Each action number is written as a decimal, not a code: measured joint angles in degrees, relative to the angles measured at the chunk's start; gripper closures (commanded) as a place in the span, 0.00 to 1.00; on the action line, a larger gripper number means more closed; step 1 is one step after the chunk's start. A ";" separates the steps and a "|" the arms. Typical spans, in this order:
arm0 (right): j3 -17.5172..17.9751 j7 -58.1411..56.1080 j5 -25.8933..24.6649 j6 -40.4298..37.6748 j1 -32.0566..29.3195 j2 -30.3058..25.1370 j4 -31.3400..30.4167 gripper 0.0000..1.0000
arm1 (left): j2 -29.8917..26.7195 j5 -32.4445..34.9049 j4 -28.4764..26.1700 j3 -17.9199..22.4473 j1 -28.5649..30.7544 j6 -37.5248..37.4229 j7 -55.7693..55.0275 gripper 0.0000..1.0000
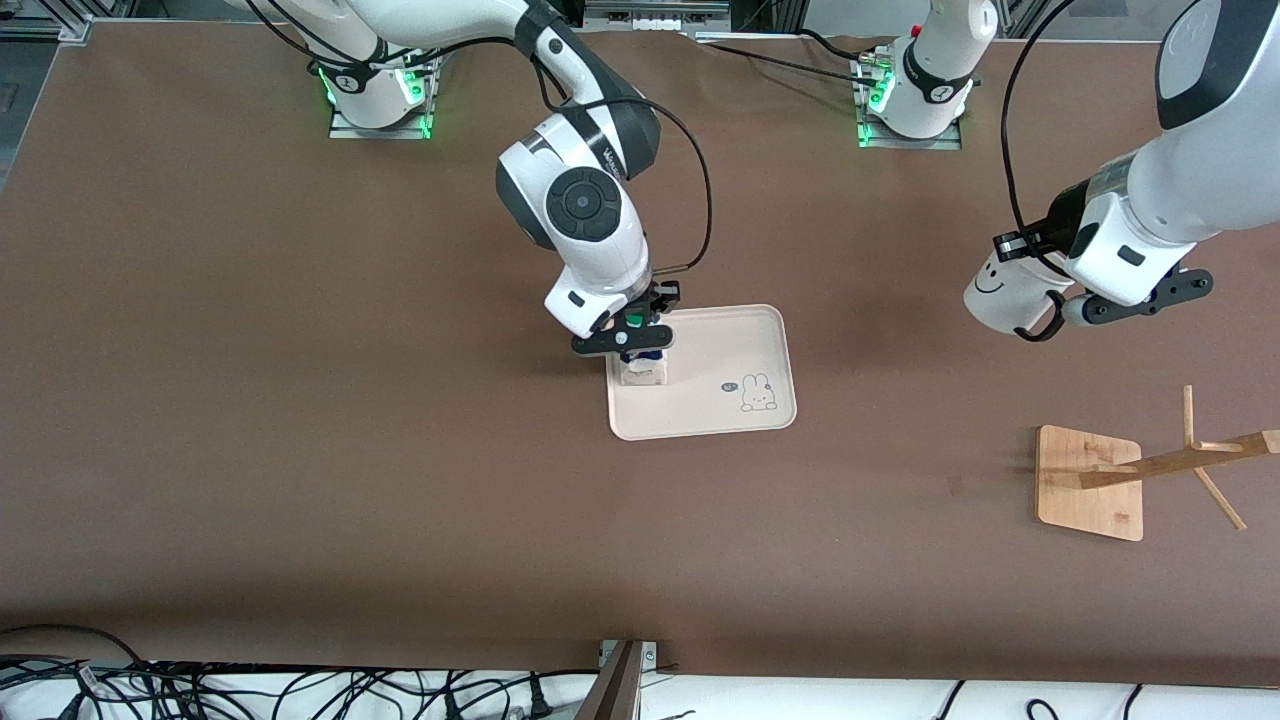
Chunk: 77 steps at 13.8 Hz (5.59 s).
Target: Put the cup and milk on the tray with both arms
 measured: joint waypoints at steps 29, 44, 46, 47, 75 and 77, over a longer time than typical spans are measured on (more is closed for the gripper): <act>-11.33 -32.20 -1.30 -29.25 -26.31 -37.06 -15.63 0.00 | 33.50 -0.13 21.17 0.20 -20.67 0.82 -34.29 1.00; -3.02 -38.81 -7.12 -25.83 -37.50 -38.00 -18.25 0.00 | 44.57 -1.50 27.36 0.86 -23.85 13.73 -42.34 0.00; -2.99 -38.81 -7.38 -25.84 -37.51 -37.50 -17.75 0.00 | 42.13 -0.92 28.55 0.90 -22.14 9.14 -38.41 0.00; -2.98 -38.81 -7.63 -25.84 -37.51 -37.30 -17.54 0.00 | 40.32 -0.26 28.86 0.89 -21.18 7.42 -35.83 0.00; -1.85 -38.81 -9.93 -23.94 -37.36 -36.40 -16.33 0.00 | -9.65 5.51 -9.55 18.04 -10.34 20.27 25.80 0.00; -1.86 -38.81 -9.95 -23.94 -37.38 -36.39 -16.32 0.00 | -9.15 5.50 -8.91 18.05 -10.41 20.33 25.80 0.00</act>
